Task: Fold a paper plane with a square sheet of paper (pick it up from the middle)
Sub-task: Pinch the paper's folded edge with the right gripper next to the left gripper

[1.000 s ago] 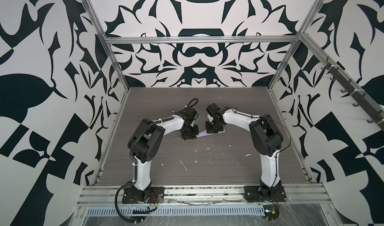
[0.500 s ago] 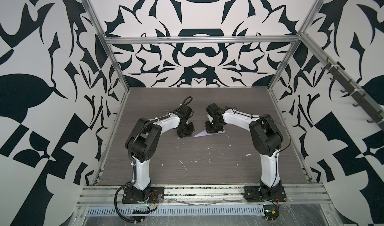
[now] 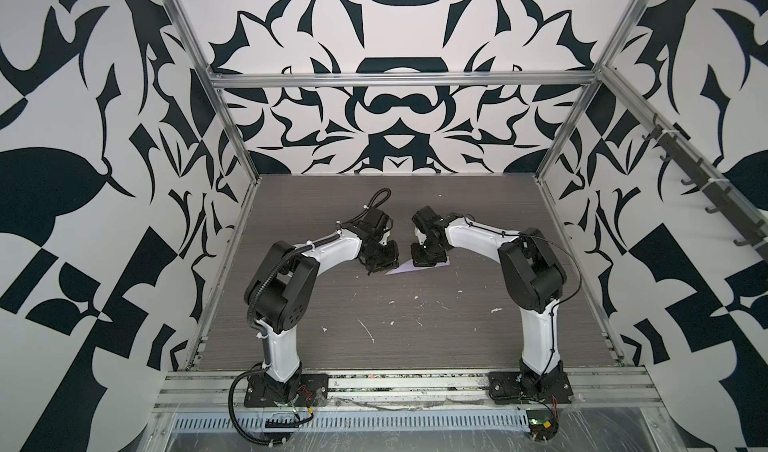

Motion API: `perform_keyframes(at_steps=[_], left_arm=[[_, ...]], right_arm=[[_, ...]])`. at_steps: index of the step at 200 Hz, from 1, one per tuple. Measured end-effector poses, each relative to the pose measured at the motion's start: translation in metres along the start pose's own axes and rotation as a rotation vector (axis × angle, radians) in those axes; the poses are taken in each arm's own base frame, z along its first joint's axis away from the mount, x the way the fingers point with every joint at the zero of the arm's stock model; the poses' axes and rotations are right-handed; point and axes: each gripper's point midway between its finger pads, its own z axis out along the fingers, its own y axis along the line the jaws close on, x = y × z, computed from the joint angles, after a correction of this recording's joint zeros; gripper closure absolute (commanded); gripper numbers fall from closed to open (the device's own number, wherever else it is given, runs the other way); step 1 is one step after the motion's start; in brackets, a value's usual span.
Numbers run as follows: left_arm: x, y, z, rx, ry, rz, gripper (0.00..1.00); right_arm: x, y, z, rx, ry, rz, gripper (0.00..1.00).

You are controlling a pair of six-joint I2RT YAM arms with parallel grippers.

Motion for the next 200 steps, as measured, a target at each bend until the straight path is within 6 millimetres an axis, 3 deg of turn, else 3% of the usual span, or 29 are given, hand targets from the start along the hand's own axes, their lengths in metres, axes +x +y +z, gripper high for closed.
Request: perform_keyframes(at_steps=[59,200], left_arm=[[0.007,0.02,0.019,-0.062,0.042,-0.031,0.94],[0.001,0.023,0.022,-0.09,0.039,-0.05,1.0]], right_arm=[[0.0,0.0,0.0,-0.001,0.0,0.0,1.0],[-0.002,0.006,-0.007,-0.042,-0.015,-0.032,0.99]])
